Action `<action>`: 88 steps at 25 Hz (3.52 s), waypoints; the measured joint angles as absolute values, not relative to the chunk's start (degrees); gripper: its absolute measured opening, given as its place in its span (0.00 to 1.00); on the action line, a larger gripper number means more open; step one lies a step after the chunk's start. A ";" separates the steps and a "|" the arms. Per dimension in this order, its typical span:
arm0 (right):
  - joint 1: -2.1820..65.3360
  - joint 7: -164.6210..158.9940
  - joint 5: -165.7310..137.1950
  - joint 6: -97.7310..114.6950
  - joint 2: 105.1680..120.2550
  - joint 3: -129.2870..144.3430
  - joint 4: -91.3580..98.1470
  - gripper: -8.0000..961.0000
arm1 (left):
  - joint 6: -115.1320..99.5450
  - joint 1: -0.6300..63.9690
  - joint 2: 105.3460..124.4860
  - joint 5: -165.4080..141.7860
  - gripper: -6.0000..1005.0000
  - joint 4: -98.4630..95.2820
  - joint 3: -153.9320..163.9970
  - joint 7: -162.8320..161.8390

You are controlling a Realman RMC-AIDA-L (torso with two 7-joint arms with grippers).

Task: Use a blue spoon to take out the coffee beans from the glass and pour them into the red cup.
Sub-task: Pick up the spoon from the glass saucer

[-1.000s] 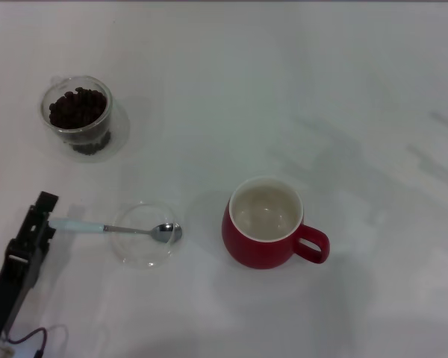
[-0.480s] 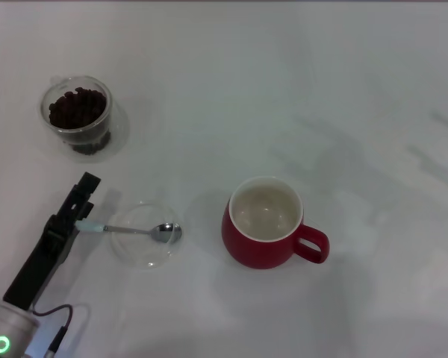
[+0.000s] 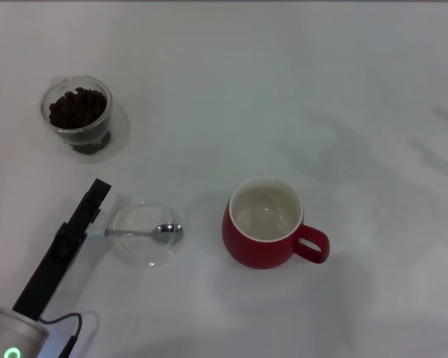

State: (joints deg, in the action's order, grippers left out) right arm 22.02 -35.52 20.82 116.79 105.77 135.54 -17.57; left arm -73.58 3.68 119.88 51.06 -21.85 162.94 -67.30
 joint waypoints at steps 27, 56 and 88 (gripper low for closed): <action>23.93 -35.60 20.57 114.79 104.68 136.14 -17.76 0.82 | -72.91 -1.32 120.30 51.16 0.87 -25.64 162.95 -58.38; 22.32 -35.48 20.83 114.75 104.98 136.40 -18.35 0.82 | -69.50 1.20 120.28 49.80 0.74 -24.16 162.95 -63.76; 23.21 -35.60 22.18 112.75 105.73 136.36 -18.05 0.82 | -83.49 1.26 118.91 51.07 0.12 -18.88 162.24 -63.60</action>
State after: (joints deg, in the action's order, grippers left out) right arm 23.21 -35.60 22.18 112.75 105.73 136.36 -18.05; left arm -83.49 1.26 118.91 51.07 -18.88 162.24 -63.60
